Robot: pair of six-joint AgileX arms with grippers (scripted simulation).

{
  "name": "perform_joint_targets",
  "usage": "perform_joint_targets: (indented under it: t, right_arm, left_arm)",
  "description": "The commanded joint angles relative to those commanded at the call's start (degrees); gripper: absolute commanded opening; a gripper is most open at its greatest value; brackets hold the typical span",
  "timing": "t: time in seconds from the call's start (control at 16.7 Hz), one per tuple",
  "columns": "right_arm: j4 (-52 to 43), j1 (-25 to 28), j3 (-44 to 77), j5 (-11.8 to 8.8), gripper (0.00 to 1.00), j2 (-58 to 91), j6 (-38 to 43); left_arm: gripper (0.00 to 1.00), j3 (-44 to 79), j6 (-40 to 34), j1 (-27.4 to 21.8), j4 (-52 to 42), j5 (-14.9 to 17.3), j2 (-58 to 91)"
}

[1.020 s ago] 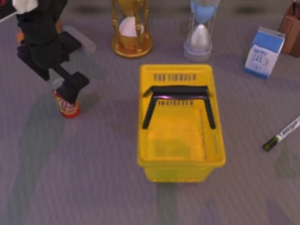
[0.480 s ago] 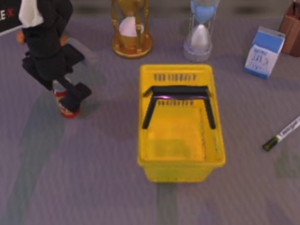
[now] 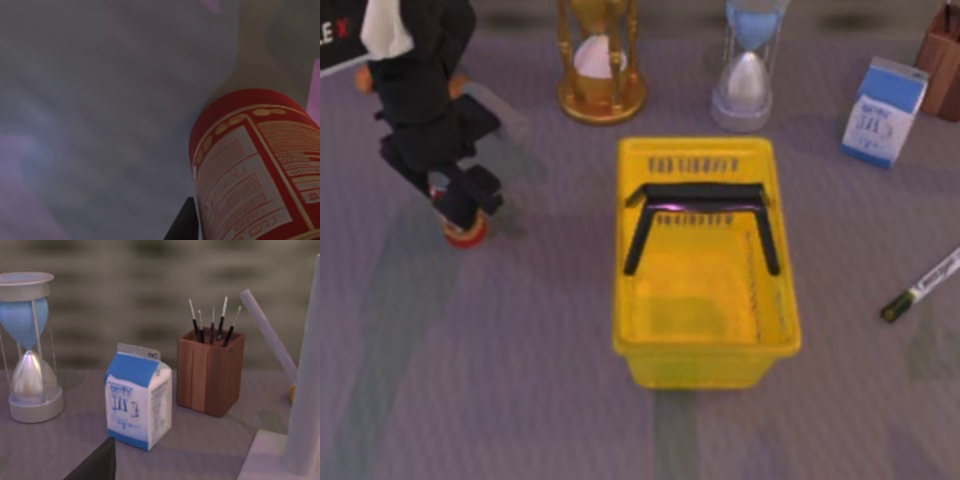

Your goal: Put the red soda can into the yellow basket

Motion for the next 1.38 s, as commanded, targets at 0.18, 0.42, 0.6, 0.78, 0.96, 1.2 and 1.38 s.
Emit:
perform_joint_targets:
  t: [0.18,0.42,0.6,0.78,0.96,1.2,1.38]
  right_arm:
    - [0.0,0.0,0.0,0.0,1.0,0.0,0.0]
    - [0.0,0.0,0.0,0.0,1.0,0.0,0.0]
    - [0.0,0.0,0.0,0.0,1.0,0.0,0.0]
    - [0.0,0.0,0.0,0.0,1.0,0.0,0.0]
    - [0.0,0.0,0.0,0.0,1.0,0.0,0.0]
    - [0.0,0.0,0.0,0.0,1.0,0.0,0.0]
    - [0.0,0.0,0.0,0.0,1.0,0.0,0.0]
  left_arm:
    - [0.1,0.0,0.0,0.0,0.0,0.0,0.0]
    - [0.0,0.0,0.0,0.0,0.0,0.0,0.0]
    - [0.0,0.0,0.0,0.0,0.0,0.0,0.0]
    - [0.0,0.0,0.1,0.1,0.0,0.0,-0.1]
    - [0.0,-0.4,-0.4,-0.2,1.7,1.4,-0.1]
    - [0.0,-2.6,-3.7,-1.1,11.9,9.3,-0.6]
    - [0.0,-5.5,-7.8,-2.0,24.6,18.5,-1.2]
